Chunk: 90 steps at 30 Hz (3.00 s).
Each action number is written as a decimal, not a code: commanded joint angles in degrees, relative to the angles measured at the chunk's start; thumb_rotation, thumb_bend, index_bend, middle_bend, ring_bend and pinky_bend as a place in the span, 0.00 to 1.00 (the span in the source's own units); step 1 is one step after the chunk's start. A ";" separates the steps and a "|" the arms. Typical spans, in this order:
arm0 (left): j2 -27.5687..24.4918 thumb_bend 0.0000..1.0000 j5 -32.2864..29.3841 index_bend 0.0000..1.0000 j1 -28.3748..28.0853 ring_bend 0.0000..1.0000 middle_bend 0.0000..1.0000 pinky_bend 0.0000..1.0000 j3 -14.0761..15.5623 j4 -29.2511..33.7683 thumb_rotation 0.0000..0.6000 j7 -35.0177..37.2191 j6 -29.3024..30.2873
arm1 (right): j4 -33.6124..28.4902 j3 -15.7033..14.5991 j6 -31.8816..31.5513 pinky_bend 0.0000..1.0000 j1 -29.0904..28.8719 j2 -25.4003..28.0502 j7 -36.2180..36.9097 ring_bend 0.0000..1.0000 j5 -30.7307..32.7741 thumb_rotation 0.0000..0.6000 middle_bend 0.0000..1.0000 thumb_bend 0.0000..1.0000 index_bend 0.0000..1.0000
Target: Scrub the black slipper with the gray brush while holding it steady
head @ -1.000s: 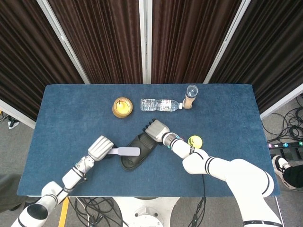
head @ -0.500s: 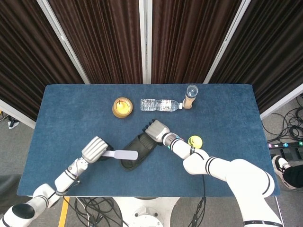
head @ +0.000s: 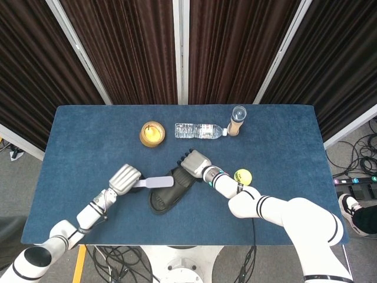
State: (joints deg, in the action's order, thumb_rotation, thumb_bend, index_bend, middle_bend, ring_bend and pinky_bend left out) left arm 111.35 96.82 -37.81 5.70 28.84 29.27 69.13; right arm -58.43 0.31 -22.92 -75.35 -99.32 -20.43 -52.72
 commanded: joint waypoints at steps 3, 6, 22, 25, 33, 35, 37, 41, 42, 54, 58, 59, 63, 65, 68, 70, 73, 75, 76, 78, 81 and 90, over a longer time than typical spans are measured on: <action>-1.50 0.47 1.88 1.00 1.14 1.00 1.00 1.00 2.27 2.75 1.00 -1.42 1.35 | -0.01 -0.14 -0.02 0.15 0.05 -0.11 -0.05 0.15 0.28 1.00 0.34 0.32 0.44; -2.97 0.47 2.70 1.00 1.65 1.00 1.00 1.00 3.23 5.88 1.00 -2.84 2.20 | -0.25 -0.30 -0.22 0.15 0.16 -0.04 -0.16 0.15 0.36 1.00 0.34 0.32 0.44; -8.34 0.47 -3.30 1.00 1.28 1.00 1.00 1.00 -3.52 17.97 1.00 -4.91 2.23 | -1.66 -0.66 -1.09 0.15 0.67 1.07 -0.52 0.15 0.71 1.00 0.34 0.32 0.44; -6.64 0.47 -5.21 1.00 0.50 1.00 1.00 1.00 -5.03 15.25 1.00 -3.27 -0.39 | -1.84 -0.74 -1.23 0.15 0.71 1.32 -0.69 0.15 0.90 1.00 0.34 0.32 0.44; -3.50 0.47 -1.92 1.00 0.64 1.00 1.00 1.00 -0.78 9.36 1.00 -3.75 -2.26 | -1.91 -0.87 -1.26 0.15 0.70 1.62 -0.96 0.15 1.39 1.00 0.34 0.31 0.44; -3.54 0.47 -0.48 1.00 0.77 1.00 1.00 1.00 0.58 9.24 1.00 -4.50 -1.71 | -1.64 -0.91 -1.18 0.15 0.70 1.44 -0.97 0.15 1.48 1.00 0.34 0.31 0.44; -3.98 0.47 0.65 1.00 0.78 1.00 1.00 1.00 1.62 9.87 1.00 -4.67 -1.22 | -1.48 -0.90 -1.09 0.15 0.71 1.23 -0.91 0.15 1.52 1.00 0.34 0.31 0.44; -5.59 0.47 2.78 1.00 1.15 1.00 1.00 1.00 3.02 12.07 1.00 -5.60 1.67 | -1.26 -0.88 -1.08 0.15 0.76 0.86 -0.86 0.15 1.31 1.00 0.32 0.31 0.42; -6.00 0.47 3.07 1.00 1.34 1.00 1.00 1.00 3.11 12.72 1.00 -5.80 2.55 | -1.21 -0.90 -0.98 0.15 0.75 0.83 -0.84 0.14 1.34 1.00 0.31 0.31 0.41; -11.18 0.47 -3.23 1.00 5.97 1.00 1.00 1.00 -1.61 20.11 1.00 -4.99 7.32 | -5.93 -0.50 -3.32 0.00 1.45 4.11 -0.64 0.00 2.57 1.00 0.00 0.00 0.00; -10.35 0.47 -9.38 1.00 6.88 1.00 1.00 1.00 -4.83 17.64 1.00 -7.86 1.83 | -11.72 0.53 -7.42 0.00 3.34 9.20 0.42 0.00 1.33 1.00 0.00 0.00 0.00; -9.74 0.47 -10.70 1.00 7.00 0.99 1.00 1.00 -5.50 16.38 1.00 -9.35 0.36 | -13.75 0.81 -8.95 0.00 4.29 11.17 0.98 0.00 0.72 1.00 0.00 0.00 0.00; -9.06 0.46 -14.59 0.95 6.44 0.93 0.99 1.00 -7.37 15.19 1.00 -13.50 -5.88 | -20.33 1.61 -14.26 0.00 8.19 17.70 3.52 0.00 -1.40 1.00 0.00 0.00 0.00; -9.22 0.45 -15.77 0.85 6.25 0.87 0.96 1.00 -8.31 16.40 1.00 -15.34 -7.04 | -23.79 1.69 -17.15 0.00 10.49 21.05 4.73 0.00 -3.08 1.00 0.00 0.00 0.00; -9.50 0.38 -16.30 0.72 6.40 0.75 0.84 0.98 -9.29 18.65 1.00 -17.85 -6.18 | -28.68 1.42 -21.24 0.00 13.68 25.55 5.86 0.00 -6.11 1.00 0.00 0.00 0.00; -9.94 0.34 -16.22 0.61 6.54 0.63 0.73 0.92 -9.37 20.32 1.00 -19.38 -5.79 | -31.31 1.32 -23.64 0.00 15.67 28.00 6.87 0.00 -7.90 1.00 0.00 0.00 0.00; -11.34 0.27 -16.39 0.42 6.79 0.45 0.54 0.76 -9.21 23.75 1.00 -21.71 -6.24 | -34.92 1.06 -27.20 0.00 19.17 31.72 9.32 0.00 -10.72 1.00 0.00 0.00 0.00; -12.79 0.24 -16.45 0.29 7.18 0.33 0.40 0.63 -9.18 26.66 1.00 -22.34 -6.12 | -36.75 0.74 -29.71 0.00 21.73 33.95 11.09 0.00 -12.68 1.00 0.00 0.00 0.00; -13.43 0.23 -16.44 0.24 7.50 0.28 0.34 0.57 -9.20 27.89 1.00 -22.45 -5.70 | -37.42 0.51 -30.77 0.00 22.85 34.85 11.78 0.00 -13.54 1.00 0.00 0.00 0.00; -15.20 0.20 -16.42 0.17 8.29 0.20 0.26 0.47 -9.25 30.80 1.00 -22.47 -4.70 | -38.72 -0.08 -33.43 0.00 25.59 36.78 13.36 0.00 -15.61 1.00 0.00 0.00 0.00; -18.88 0.19 -16.00 0.11 9.85 0.14 0.18 0.37 -8.86 35.63 1.00 -22.23 -2.81 | -40.14 -1.26 -36.89 0.00 29.54 39.40 15.35 0.00 -18.27 1.00 0.00 0.00 0.00; -31.15 0.17 -16.67 0.13 20.01 0.13 0.17 0.34 -8.38 46.81 1.00 -19.88 10.62 | -39.98 -5.95 -52.96 0.00 45.93 42.97 18.12 0.00 -23.23 1.00 0.03 0.06 0.00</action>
State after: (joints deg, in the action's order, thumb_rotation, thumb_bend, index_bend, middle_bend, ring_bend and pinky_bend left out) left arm 83.40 81.15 -21.52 -2.66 72.63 8.80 75.75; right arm -98.91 -3.99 -70.77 -34.50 -57.11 -3.36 -74.65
